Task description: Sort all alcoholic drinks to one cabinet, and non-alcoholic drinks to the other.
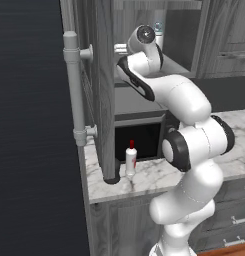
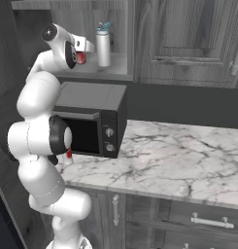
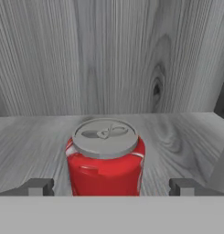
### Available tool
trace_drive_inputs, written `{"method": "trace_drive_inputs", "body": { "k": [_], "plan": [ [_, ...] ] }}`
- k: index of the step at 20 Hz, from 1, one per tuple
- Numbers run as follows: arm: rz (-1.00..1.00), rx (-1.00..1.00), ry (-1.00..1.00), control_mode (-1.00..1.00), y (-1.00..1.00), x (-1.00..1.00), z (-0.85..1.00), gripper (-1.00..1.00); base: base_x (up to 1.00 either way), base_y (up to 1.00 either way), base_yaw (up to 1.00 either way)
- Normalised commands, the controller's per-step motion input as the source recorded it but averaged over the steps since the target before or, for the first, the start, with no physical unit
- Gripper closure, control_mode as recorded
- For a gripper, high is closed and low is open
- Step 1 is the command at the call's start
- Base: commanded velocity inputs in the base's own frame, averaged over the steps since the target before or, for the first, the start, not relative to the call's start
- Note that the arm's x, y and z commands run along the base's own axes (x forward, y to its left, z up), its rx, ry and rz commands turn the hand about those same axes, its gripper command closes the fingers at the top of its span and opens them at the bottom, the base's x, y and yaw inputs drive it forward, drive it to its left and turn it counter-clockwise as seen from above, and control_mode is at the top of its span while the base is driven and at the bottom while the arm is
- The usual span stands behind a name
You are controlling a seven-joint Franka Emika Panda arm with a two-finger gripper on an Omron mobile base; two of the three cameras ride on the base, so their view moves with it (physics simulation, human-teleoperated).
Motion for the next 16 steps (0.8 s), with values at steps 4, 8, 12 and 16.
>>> {"method": "trace_drive_inputs", "body": {
  "k": [4,8,12,16],
  "plan": [
    [-0.01,0.0,-0.05,-1.0,0.0,0.03,-0.1,-1.0,0.0,0.0,0.0],
    [-0.01,0.0,-0.06,-1.0,0.0,0.0,-0.06,-1.0,0.0,0.0,0.0],
    [-0.01,0.0,-0.05,-1.0,-0.02,-0.01,-0.01,-1.0,0.0,0.0,0.0],
    [-0.02,0.0,0.0,-1.0,-0.04,-0.09,0.0,-1.0,0.0,0.0,0.0]
  ]
}}
